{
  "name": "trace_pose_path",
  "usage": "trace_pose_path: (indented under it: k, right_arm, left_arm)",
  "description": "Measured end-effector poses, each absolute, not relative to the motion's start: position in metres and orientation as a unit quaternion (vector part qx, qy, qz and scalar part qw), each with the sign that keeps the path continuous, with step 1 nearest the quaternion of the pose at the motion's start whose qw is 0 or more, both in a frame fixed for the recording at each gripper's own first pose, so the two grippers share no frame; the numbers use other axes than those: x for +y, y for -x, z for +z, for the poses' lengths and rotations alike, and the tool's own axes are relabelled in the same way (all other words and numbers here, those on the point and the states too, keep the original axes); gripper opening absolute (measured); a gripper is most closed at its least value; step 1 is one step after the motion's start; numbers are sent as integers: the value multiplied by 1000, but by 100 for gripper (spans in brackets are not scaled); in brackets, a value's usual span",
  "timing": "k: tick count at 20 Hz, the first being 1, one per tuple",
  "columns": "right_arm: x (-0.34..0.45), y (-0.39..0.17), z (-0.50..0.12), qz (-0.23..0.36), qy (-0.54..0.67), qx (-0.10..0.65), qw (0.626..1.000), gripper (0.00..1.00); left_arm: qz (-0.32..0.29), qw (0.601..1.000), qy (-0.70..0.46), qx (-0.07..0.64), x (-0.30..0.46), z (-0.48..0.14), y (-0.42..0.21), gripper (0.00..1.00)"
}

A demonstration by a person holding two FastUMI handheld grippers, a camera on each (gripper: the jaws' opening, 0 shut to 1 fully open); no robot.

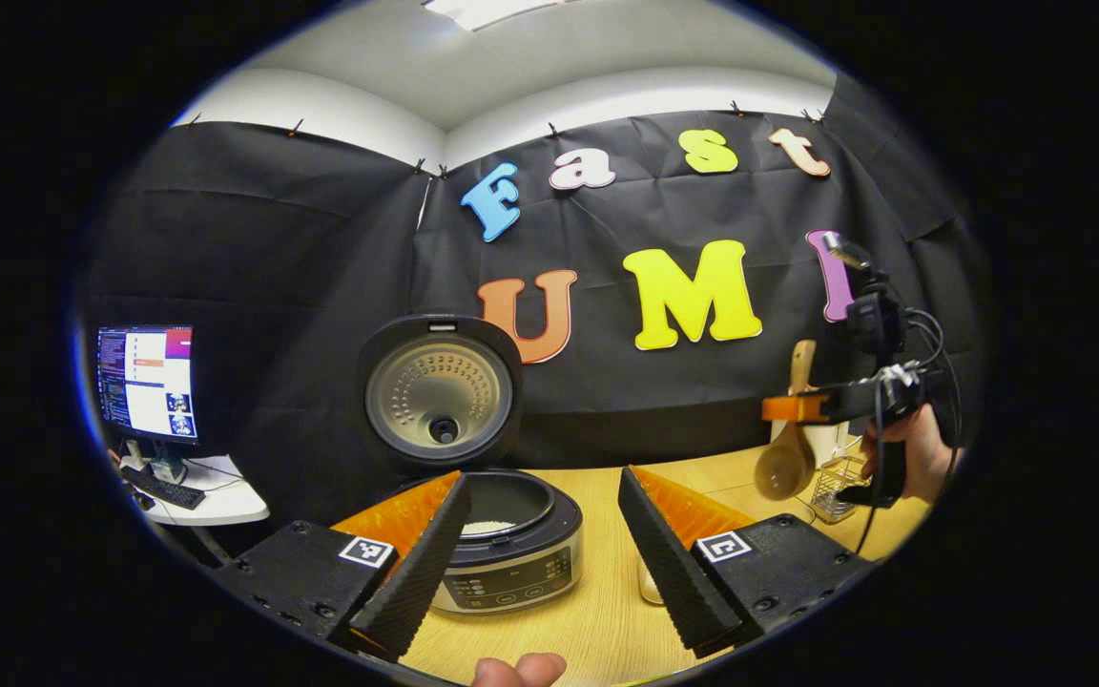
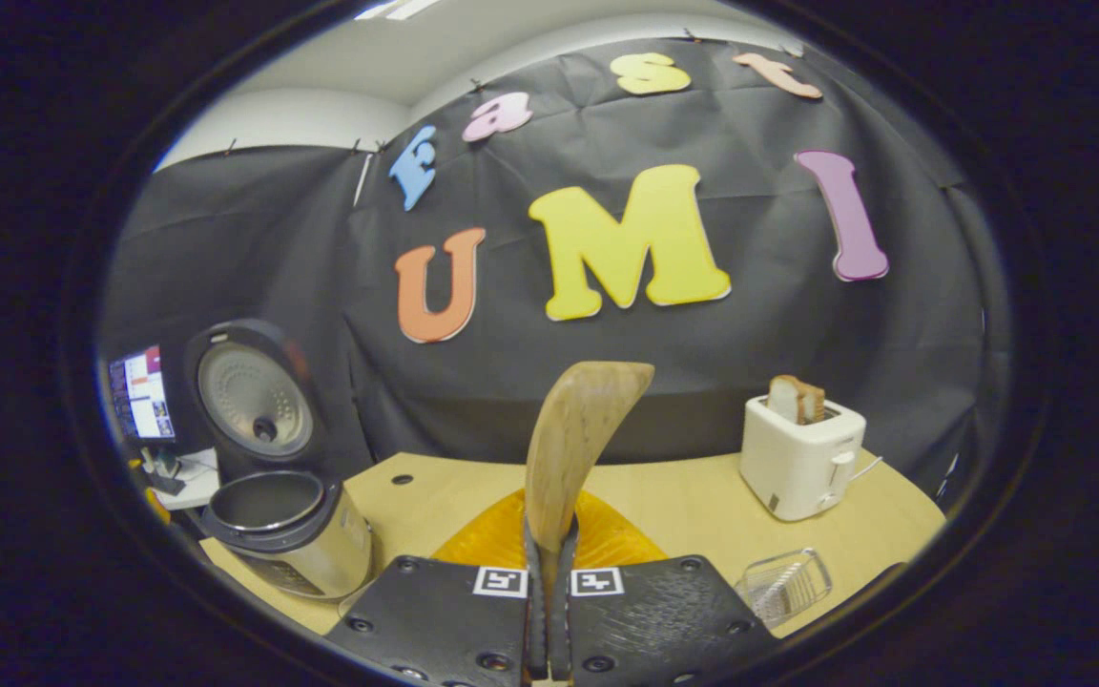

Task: Close the left gripper, press the button to open the rice cooker; take a wooden spoon from the chopstick holder with the right hand, scoop a spoonful of rice and pour it into the rice cooker, then put the wooden spoon back into the chopstick holder.

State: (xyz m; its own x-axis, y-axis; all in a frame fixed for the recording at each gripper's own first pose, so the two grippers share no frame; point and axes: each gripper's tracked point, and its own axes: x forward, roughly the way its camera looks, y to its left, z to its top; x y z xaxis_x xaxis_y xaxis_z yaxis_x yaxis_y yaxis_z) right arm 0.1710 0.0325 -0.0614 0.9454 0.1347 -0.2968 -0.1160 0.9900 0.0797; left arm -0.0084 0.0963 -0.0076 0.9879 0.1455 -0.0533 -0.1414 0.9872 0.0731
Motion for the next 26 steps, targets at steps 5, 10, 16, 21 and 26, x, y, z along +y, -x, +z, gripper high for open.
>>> trace_pose_path:
  k: [5,10,16,21,26]
  right_arm:
    - [44,-165,-118,28,34,199,979,2]
    - [41,-159,-150,-13,83,235,968,2]
    - [71,-157,-163,2,61,246,967,2]
    - [103,-159,-169,33,2,265,964,2]
    - [127,-166,-171,55,-66,283,955,2]
  left_arm:
    - [75,996,-36,30,109,-7,13,99]
    - [57,997,-38,20,109,-1,15,99]
    - [42,999,-5,18,112,-2,20,99]
    - [48,999,-3,21,119,-6,22,99]
    - [52,998,-2,22,123,-6,23,99]
